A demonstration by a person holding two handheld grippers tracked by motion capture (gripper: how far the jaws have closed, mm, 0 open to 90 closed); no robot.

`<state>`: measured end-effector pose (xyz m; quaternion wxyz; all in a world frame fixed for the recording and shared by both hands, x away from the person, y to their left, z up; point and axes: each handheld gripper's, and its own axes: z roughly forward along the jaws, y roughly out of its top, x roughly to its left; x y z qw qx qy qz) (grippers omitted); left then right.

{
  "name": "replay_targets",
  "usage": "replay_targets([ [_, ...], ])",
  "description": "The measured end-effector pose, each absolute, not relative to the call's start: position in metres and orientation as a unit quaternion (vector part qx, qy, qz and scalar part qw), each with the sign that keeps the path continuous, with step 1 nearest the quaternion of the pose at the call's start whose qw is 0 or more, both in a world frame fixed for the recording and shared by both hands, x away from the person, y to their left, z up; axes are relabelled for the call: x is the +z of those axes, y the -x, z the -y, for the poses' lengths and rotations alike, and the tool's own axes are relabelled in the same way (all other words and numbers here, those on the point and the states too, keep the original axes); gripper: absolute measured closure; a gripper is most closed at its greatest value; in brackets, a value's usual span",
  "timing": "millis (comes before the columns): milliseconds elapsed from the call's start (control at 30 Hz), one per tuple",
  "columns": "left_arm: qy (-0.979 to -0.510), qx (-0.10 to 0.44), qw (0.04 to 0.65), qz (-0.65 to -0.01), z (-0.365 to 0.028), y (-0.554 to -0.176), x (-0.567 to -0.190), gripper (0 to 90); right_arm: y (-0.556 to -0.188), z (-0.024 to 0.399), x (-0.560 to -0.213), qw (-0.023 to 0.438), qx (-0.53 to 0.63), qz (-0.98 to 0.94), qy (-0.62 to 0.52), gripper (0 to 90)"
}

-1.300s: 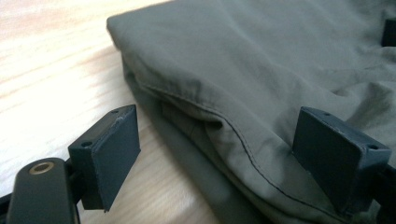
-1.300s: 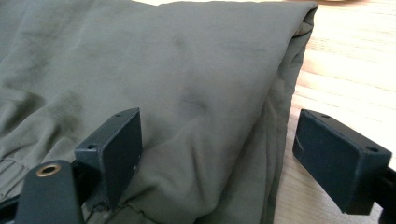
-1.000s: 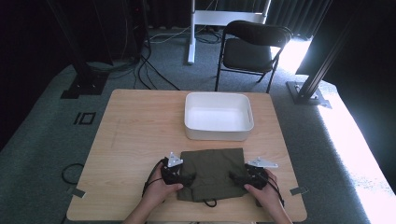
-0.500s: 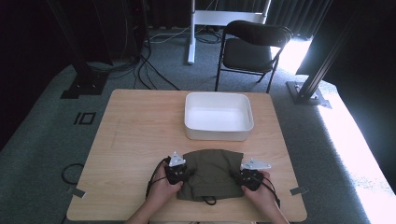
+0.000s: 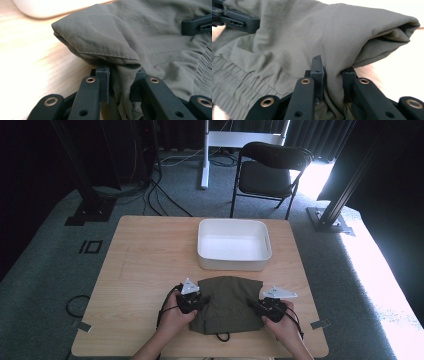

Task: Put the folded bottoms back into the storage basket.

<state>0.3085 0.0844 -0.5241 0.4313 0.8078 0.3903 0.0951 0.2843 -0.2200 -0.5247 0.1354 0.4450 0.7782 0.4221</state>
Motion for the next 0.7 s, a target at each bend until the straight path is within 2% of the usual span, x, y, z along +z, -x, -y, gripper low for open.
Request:
replay_targets([
  [267,-0.804,0.1,0.448,-0.377,-0.083,-0.314,-0.504,77.5,-0.284,0.224,-0.505,0.13,0.451,-0.764,-0.442,78.1],
  [700,-0.797,0.115,0.469,-0.362,-0.08,-0.326,-0.464,77.8,-0.287,0.234,-0.469,0.147,0.484,-0.744,-0.437,78.2],
])
